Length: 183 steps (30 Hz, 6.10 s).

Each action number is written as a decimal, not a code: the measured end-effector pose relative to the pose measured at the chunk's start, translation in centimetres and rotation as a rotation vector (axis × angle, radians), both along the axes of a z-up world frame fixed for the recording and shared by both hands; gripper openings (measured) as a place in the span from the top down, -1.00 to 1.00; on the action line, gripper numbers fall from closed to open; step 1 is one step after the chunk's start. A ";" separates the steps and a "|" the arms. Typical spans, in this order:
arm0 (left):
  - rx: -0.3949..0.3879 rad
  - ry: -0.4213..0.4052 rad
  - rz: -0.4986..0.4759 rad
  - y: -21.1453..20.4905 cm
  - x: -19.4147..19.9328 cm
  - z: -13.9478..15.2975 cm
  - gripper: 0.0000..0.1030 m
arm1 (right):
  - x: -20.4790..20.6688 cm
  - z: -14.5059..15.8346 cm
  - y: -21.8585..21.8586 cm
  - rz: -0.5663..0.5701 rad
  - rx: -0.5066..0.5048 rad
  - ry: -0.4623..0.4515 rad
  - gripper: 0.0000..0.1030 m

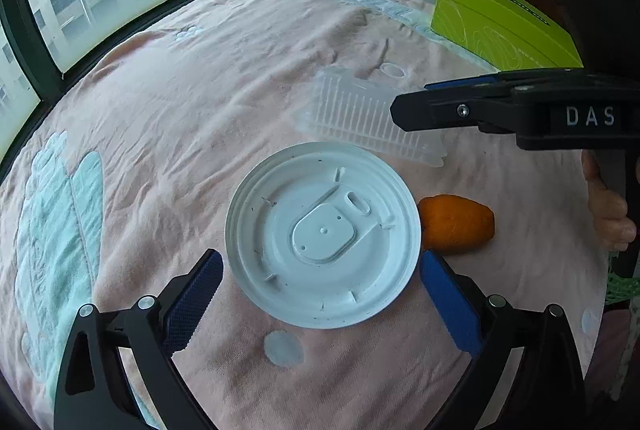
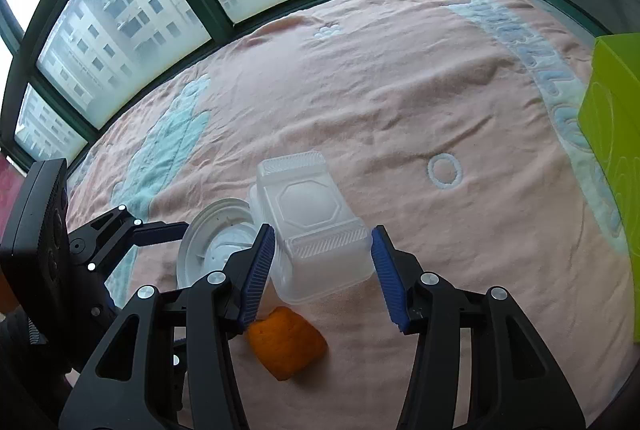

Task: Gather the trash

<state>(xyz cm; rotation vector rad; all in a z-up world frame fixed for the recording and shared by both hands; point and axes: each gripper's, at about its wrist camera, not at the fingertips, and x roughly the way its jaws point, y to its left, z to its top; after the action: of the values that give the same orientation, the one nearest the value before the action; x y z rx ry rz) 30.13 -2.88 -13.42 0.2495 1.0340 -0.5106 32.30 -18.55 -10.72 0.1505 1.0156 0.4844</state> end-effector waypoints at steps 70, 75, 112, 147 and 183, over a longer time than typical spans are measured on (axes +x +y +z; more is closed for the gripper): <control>-0.400 0.118 0.231 4.3 -0.6 2.9 -0.01 | -3.6 0.7 -1.4 -0.066 0.288 0.133 0.04; -0.440 0.128 0.220 4.3 -0.6 2.9 0.27 | -3.8 0.7 -1.6 -0.071 0.312 0.139 0.06; -0.429 0.143 0.209 3.6 -1.4 3.6 -0.07 | -7.4 4.7 -6.1 -0.164 0.279 0.010 0.07; -0.170 0.038 0.423 -2.6 -1.8 8.4 0.00 | -30.9 3.9 -20.9 -0.653 -0.229 -0.054 0.03; -0.297 0.225 -0.178 -30.1 -19.0 9.9 -0.08 | -42.5 6.4 -28.8 -0.901 -0.122 -0.175 -0.48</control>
<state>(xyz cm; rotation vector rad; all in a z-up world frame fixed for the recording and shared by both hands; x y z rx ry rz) 11.18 -33.03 -3.47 0.0192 1.1429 -0.8595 -10.17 -47.40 -4.30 0.4222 0.7076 -0.3799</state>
